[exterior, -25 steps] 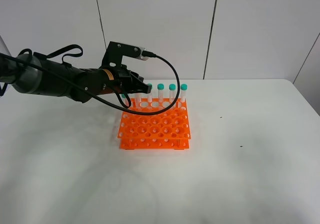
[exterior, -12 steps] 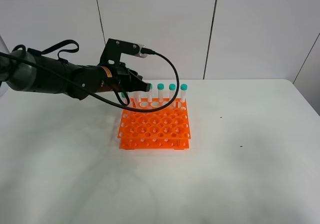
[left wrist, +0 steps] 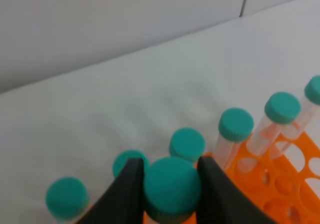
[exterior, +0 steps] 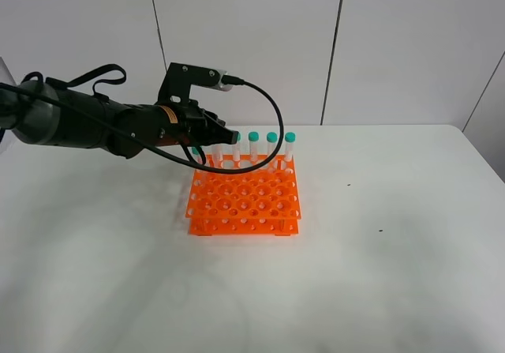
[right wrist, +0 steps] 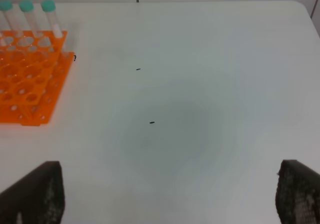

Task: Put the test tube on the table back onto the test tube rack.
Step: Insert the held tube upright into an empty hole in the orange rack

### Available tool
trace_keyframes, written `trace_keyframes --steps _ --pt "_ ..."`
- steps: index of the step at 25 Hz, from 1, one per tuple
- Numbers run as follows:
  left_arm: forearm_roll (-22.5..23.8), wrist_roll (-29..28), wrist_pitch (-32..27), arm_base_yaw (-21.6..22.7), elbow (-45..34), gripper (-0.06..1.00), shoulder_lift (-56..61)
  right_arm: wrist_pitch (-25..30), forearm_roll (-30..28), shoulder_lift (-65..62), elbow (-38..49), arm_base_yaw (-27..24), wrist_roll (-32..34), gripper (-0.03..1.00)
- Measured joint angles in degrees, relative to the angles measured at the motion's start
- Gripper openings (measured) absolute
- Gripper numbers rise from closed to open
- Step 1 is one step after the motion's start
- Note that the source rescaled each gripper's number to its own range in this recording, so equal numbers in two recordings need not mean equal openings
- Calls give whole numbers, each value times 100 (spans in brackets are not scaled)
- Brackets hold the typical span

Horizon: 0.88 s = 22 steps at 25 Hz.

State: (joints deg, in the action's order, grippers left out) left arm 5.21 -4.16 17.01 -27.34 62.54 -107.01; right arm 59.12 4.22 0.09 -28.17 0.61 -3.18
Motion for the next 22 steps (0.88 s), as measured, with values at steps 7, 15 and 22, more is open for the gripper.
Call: trace_keyframes --steps 7,15,22 --pt "0 -105 80 0 -22 0 -233 0 0 0 0 0 0 92" --pt "0 -121 183 0 -22 0 -359 0 0 0 0 0 0 92" --pt "0 -122 209 0 -22 0 -432 0 0 0 0 0 0 92"
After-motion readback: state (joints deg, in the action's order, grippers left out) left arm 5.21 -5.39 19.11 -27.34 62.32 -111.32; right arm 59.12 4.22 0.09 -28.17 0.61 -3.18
